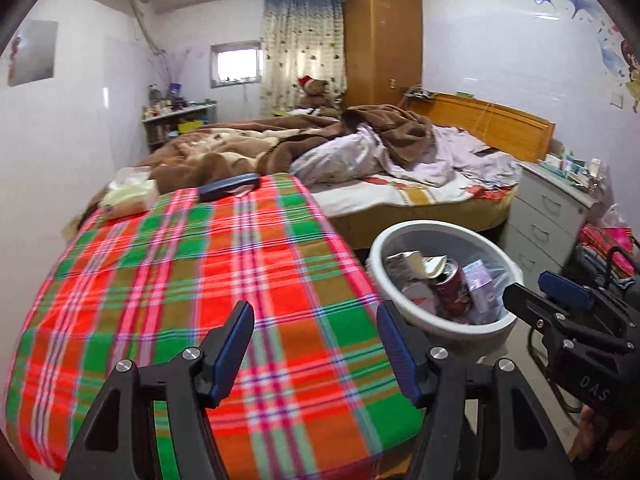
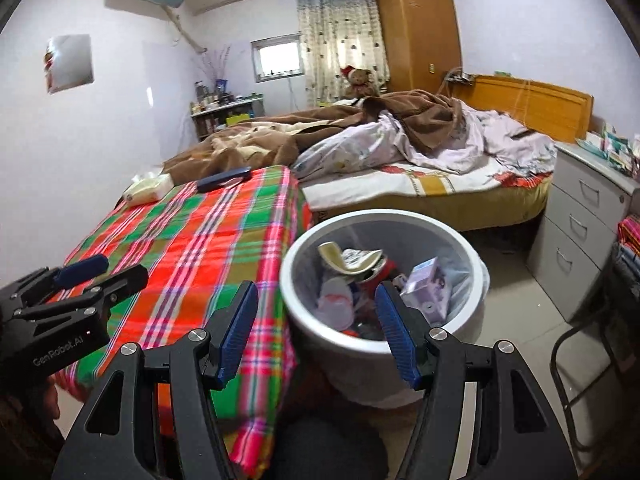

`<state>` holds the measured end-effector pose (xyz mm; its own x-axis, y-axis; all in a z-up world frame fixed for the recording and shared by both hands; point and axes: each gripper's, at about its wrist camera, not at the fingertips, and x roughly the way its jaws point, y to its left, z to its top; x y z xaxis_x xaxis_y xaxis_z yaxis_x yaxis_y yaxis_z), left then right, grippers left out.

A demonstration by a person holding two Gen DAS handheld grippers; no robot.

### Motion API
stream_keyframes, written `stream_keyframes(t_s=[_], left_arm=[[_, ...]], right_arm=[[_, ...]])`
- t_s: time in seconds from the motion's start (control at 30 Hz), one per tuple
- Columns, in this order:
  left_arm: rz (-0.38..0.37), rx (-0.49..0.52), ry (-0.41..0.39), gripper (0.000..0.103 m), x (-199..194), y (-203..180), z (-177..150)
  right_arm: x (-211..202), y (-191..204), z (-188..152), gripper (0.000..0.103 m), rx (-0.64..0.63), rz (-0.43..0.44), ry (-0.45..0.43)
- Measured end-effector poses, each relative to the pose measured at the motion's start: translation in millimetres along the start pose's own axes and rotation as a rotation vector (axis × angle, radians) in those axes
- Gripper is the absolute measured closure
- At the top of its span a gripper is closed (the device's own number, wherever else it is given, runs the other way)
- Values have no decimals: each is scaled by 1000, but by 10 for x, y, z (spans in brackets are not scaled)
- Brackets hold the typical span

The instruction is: Collect trash

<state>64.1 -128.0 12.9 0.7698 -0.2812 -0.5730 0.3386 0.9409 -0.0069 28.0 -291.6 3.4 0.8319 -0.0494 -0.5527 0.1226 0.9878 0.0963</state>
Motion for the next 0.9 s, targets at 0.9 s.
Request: stream_keyframes(t_s=[0.9], left_arm=[[52,-22,-27,40,-316,66,-353]], right_arm=[[-156,204,-194,41,8,-29,-49]])
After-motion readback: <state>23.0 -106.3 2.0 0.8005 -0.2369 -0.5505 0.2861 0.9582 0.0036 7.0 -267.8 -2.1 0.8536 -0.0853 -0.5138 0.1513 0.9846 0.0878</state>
